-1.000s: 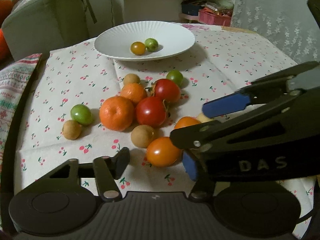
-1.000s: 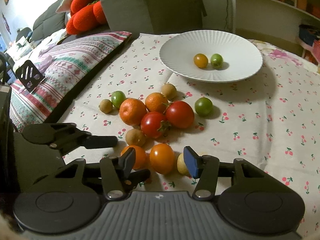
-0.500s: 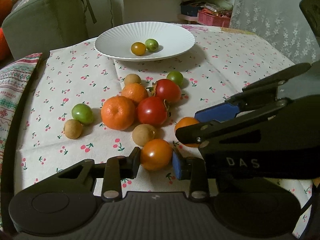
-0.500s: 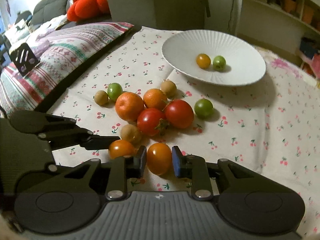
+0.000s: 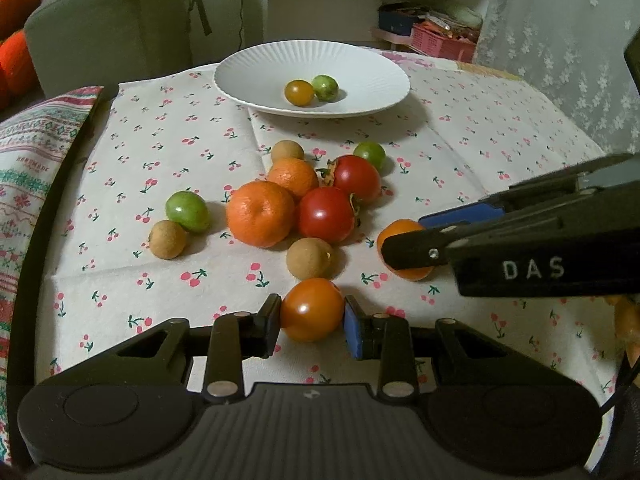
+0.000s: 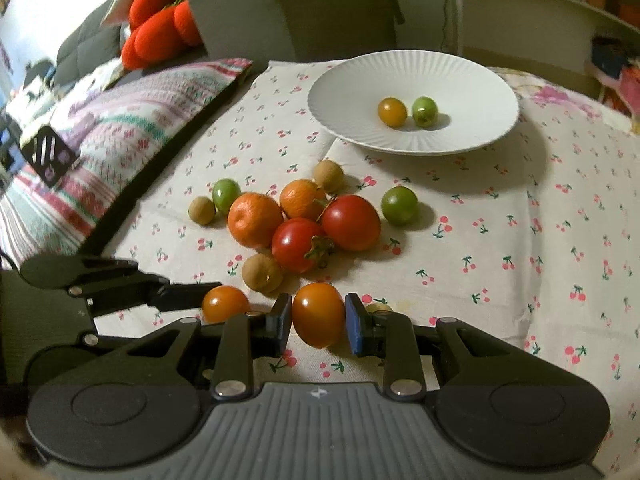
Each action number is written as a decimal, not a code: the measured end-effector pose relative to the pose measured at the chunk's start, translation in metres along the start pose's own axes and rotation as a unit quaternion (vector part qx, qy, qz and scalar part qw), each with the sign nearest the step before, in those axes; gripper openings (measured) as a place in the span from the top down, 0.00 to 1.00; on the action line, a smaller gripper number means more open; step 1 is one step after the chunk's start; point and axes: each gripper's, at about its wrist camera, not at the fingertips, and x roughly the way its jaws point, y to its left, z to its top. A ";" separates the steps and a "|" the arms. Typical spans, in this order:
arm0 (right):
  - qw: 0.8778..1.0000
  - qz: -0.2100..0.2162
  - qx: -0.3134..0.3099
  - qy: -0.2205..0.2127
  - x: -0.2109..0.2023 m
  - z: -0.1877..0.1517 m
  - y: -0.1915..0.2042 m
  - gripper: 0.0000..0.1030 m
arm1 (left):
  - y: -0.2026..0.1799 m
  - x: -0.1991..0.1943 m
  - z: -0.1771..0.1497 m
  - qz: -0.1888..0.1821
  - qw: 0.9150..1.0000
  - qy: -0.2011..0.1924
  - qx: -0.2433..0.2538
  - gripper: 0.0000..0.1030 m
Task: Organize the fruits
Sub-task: 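Grasp an orange cherry tomato with each gripper, then carry both orange tomatoes over the white plate, then open both grippers to set the orange tomatoes beside the others, then move both open grippers back to the fruit pile, then grasp a small tan round fruit with each gripper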
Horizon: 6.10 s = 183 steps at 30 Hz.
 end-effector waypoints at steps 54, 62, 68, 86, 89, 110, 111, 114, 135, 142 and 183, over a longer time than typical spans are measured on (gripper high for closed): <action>0.987 -0.017 0.120 -0.108 -0.030 0.074 -0.080 0.75 | 0.026 0.000 0.106 0.002 0.997 -0.063 -0.048 0.68; 0.988 -0.021 0.116 -0.095 -0.017 0.086 -0.083 0.75 | 0.016 0.033 0.130 -0.014 0.998 -0.055 -0.008 0.68; 0.988 -0.018 0.121 -0.093 -0.007 0.099 -0.089 0.75 | 0.011 0.058 0.143 -0.015 0.999 -0.047 0.023 0.68; 0.990 -0.006 0.132 -0.056 0.020 0.103 -0.095 0.75 | 0.006 0.091 0.147 -0.024 0.997 -0.034 0.059 0.68; 0.990 -0.006 0.134 -0.051 0.024 0.103 -0.096 0.75 | 0.006 0.093 0.147 -0.023 0.997 -0.034 0.062 0.68; 0.990 0.001 0.130 -0.050 0.029 0.100 -0.094 0.74 | 0.007 0.091 0.146 -0.016 0.996 -0.045 0.074 0.65; 0.990 -0.001 0.131 -0.051 0.028 0.099 -0.094 0.74 | 0.008 0.090 0.146 -0.017 0.996 -0.045 0.071 0.62; 0.989 0.000 0.139 -0.052 0.028 0.097 -0.095 0.74 | 0.011 0.082 0.144 -0.020 0.996 -0.051 0.065 0.57; 0.987 -0.017 0.135 -0.089 0.006 0.083 -0.075 0.04 | 0.047 0.039 0.117 -0.019 0.998 -0.058 -0.021 0.43; 0.985 -0.043 0.125 -0.108 -0.007 0.077 -0.065 0.00 | 0.058 0.020 0.109 -0.005 0.997 -0.074 -0.035 0.14; 0.996 -0.060 0.036 -0.051 -0.025 -0.004 -0.029 0.17 | 0.030 -0.007 0.022 -0.033 0.998 -0.028 0.049 0.22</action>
